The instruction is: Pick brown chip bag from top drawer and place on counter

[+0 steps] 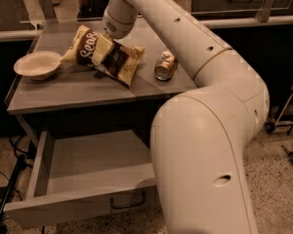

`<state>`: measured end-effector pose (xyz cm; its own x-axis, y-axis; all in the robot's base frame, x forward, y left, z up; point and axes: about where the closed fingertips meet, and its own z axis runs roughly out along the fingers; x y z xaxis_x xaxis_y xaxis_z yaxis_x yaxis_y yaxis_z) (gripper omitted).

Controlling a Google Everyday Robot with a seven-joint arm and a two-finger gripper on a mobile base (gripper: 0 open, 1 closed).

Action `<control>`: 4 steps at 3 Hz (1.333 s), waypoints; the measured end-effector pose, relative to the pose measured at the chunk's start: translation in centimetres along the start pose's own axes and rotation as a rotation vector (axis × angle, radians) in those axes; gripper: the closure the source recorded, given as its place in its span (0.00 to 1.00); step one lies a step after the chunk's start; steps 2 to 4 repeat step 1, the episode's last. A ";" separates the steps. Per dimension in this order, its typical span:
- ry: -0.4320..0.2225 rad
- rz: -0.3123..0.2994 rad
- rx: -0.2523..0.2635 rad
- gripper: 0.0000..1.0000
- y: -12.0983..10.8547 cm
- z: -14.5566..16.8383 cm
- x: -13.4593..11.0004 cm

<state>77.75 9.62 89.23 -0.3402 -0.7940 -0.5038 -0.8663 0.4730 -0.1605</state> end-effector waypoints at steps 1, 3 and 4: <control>0.000 0.000 0.000 0.00 0.0 0.0 0.0; 0.000 0.000 0.000 0.00 0.0 0.0 0.0; 0.000 0.000 0.000 0.00 0.0 0.0 0.0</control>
Offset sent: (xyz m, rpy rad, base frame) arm 0.0000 0.0000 0.0000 0.0000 0.0000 0.0000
